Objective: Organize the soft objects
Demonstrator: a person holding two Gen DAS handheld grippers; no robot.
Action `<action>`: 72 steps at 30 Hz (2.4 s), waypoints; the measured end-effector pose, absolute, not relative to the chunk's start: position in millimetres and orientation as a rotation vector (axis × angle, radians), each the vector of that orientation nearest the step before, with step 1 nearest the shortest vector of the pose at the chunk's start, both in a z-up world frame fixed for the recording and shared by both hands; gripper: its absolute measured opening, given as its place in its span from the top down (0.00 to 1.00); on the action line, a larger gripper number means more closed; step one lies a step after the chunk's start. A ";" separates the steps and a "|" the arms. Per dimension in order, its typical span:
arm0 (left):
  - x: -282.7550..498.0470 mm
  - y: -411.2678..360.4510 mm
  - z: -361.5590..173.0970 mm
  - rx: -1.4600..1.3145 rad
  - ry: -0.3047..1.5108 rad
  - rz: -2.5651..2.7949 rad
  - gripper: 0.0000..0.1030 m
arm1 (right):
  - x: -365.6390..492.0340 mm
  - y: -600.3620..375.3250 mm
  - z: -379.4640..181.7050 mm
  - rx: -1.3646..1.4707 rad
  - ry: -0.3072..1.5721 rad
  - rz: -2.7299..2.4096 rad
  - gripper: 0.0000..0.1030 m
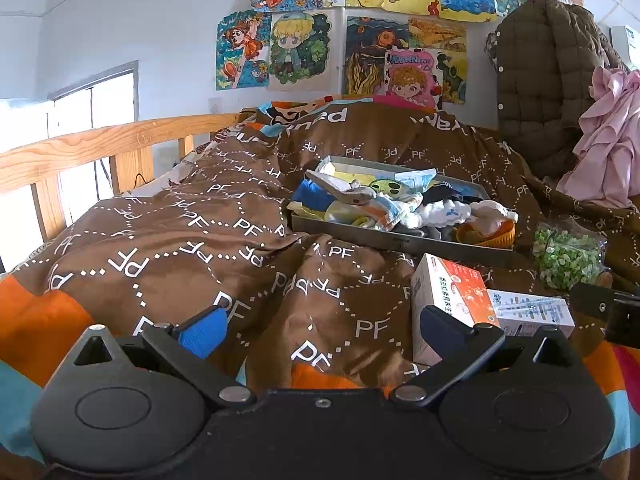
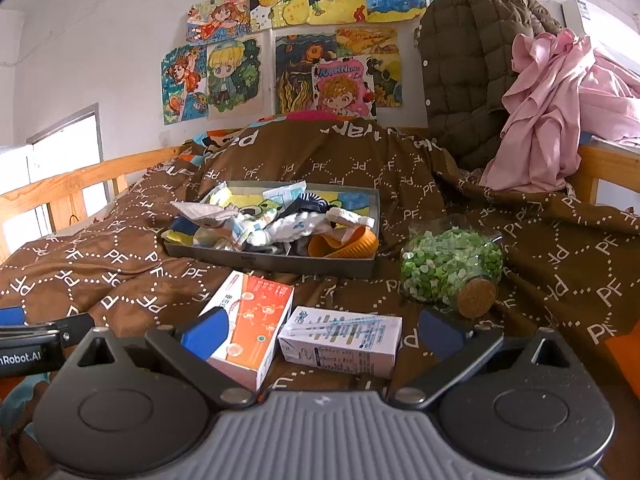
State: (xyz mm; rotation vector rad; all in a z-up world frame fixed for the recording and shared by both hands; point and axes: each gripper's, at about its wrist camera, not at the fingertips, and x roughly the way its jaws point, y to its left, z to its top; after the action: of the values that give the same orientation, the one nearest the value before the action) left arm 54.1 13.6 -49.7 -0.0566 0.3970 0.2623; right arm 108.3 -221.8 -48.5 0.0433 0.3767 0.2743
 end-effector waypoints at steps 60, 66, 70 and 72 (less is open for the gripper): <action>53.3 17.0 -58.3 -0.055 0.420 0.271 0.01 | 109.6 -219.9 -51.8 0.043 0.402 0.278 0.00; 54.1 17.0 -58.5 -0.054 0.421 0.271 0.01 | 109.9 -220.0 -51.5 0.043 0.403 0.278 0.00; 53.9 17.1 -58.1 -0.056 0.421 0.269 0.01 | 109.1 -218.7 -53.8 0.042 0.405 0.277 0.00; 53.9 17.3 -58.7 -0.058 0.430 0.269 0.01 | 109.0 -218.7 -53.7 0.042 0.405 0.277 0.00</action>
State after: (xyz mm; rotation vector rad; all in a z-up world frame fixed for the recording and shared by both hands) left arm 53.9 17.3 -58.7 -0.0583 0.4295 0.2687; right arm 109.0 -218.7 -53.7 0.0419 0.4054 0.2771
